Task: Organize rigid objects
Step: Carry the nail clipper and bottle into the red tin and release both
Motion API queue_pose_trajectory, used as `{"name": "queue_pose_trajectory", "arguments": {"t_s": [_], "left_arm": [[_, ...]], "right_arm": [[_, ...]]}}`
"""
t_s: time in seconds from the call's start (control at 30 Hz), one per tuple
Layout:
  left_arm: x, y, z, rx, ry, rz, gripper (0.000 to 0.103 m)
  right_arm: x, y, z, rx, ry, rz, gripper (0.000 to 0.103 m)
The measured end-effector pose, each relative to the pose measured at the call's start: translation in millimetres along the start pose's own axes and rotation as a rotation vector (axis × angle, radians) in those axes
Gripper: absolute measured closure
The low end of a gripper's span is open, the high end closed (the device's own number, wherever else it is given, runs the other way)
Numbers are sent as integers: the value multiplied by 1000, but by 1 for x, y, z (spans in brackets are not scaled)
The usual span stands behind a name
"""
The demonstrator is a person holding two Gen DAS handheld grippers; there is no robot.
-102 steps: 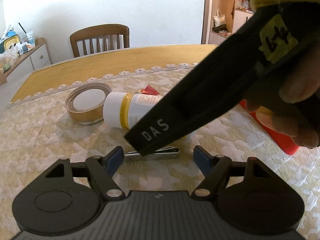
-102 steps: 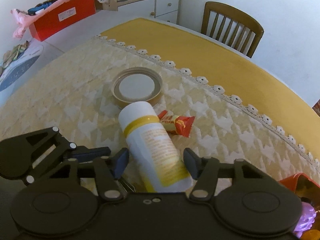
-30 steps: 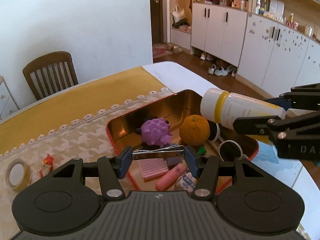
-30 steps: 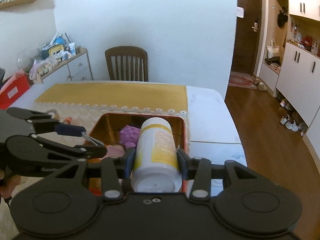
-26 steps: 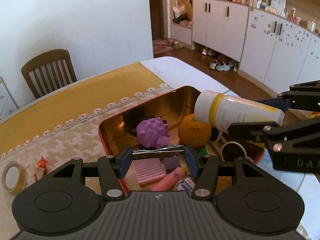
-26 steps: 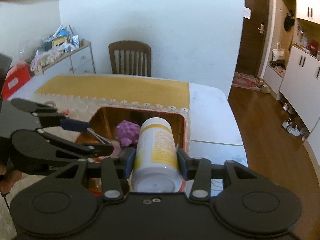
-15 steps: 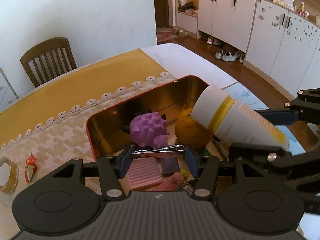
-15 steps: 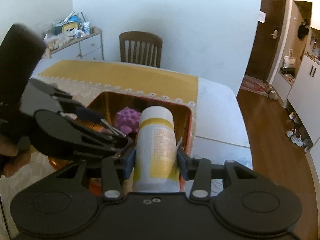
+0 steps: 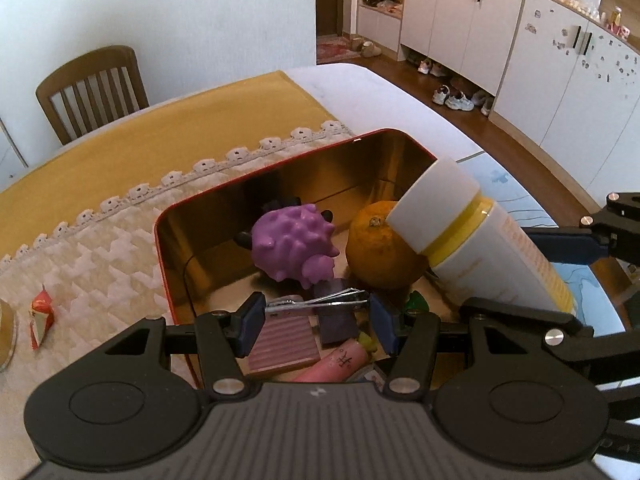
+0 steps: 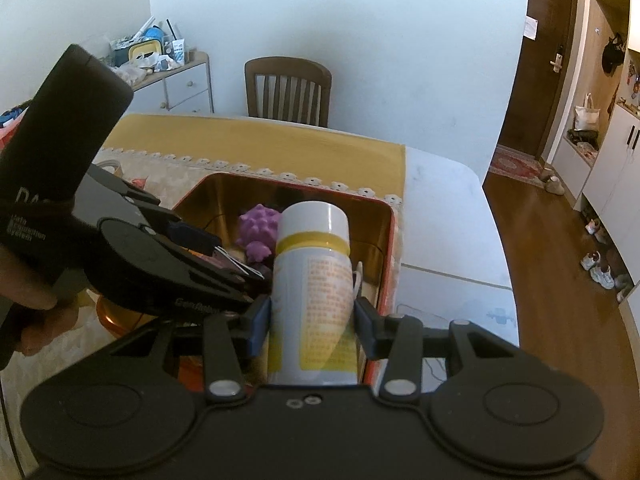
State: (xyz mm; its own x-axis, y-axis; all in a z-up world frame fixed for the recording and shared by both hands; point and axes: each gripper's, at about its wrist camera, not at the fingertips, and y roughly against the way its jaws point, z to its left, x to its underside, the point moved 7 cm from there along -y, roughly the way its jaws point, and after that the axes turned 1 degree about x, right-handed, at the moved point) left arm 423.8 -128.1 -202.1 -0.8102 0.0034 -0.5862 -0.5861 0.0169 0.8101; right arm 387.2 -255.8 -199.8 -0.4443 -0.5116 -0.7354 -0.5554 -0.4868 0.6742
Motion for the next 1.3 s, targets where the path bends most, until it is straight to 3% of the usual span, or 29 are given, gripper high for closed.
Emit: {"name": "queue_pose_trajectory", "arguments": {"t_s": [0.63,1.03,1.13,1.3], "left_arm": [[-3,19,5,17,41,-24,46],[2,72,23,76,66,-125,41],[8,88,36,74,78,-155,33],[21,114,67,77,105,-196,32]], "right_arm": [[-5,12,-4,-15,-85,-16,48],[-20,35,17,6,-124,-53,39],[-25,41,29,9,-134,-65,34],[-35,45,54,7,-136,-85,26]]}}
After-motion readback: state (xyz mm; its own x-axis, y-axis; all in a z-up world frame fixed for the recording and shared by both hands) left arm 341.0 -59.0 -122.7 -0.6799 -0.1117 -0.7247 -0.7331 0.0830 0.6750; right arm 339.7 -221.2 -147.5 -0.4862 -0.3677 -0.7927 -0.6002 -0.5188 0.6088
